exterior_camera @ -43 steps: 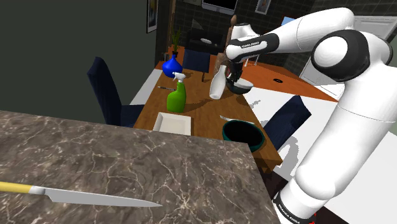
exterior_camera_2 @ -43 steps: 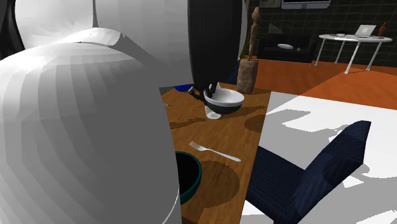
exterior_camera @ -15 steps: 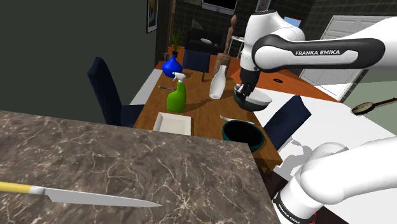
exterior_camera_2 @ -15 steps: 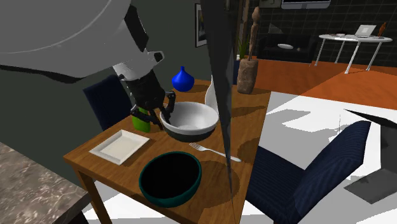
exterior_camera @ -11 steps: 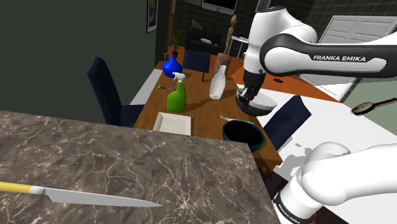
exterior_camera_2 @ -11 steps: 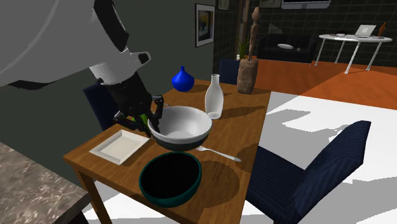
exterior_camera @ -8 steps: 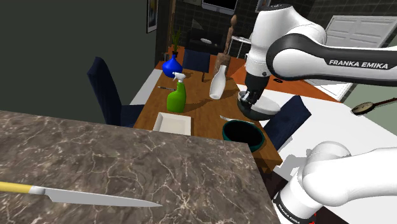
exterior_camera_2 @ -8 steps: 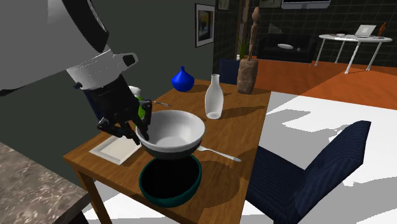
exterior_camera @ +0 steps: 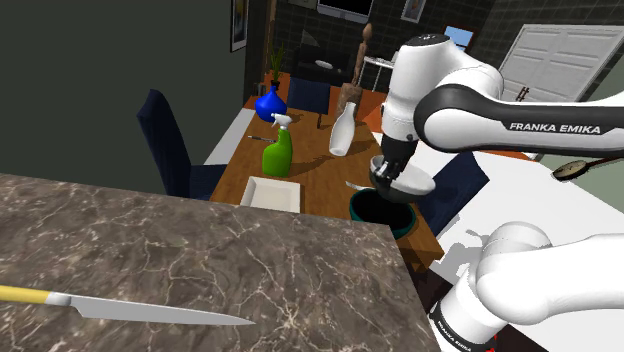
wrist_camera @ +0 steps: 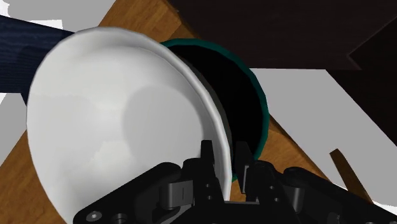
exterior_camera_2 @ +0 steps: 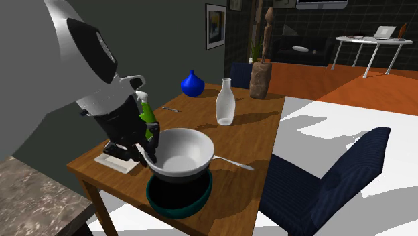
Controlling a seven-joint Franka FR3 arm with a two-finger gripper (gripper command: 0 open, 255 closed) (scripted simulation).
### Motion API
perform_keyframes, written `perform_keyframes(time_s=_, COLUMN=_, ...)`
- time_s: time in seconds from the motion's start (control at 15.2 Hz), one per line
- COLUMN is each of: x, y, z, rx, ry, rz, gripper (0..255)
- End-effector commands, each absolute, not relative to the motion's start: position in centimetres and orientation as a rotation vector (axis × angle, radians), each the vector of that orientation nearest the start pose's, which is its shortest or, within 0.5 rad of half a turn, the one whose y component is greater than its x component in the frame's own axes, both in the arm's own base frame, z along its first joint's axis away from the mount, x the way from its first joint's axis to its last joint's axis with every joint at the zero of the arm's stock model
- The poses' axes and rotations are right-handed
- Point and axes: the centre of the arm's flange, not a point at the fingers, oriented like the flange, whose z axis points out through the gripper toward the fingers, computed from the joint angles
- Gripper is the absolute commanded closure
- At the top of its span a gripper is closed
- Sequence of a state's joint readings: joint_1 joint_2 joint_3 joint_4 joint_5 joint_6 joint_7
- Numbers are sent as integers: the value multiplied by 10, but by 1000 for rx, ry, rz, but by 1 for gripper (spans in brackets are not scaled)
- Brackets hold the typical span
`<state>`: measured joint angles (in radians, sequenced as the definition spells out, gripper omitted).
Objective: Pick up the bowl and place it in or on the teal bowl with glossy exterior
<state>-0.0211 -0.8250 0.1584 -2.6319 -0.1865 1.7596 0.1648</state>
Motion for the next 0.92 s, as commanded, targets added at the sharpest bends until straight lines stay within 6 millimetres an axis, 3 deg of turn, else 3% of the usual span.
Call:
perform_keyframes(time_s=0.0, x=300, y=28, z=477, rx=-3444, ry=70, rz=30, gripper=255)
perform_keyframes(time_s=0.53, x=300, y=28, z=433, rx=-3444, ry=70, rz=30, gripper=255)
perform_keyframes(time_s=0.86, x=300, y=28, z=433, rx=-3444, ry=70, rz=30, gripper=255)
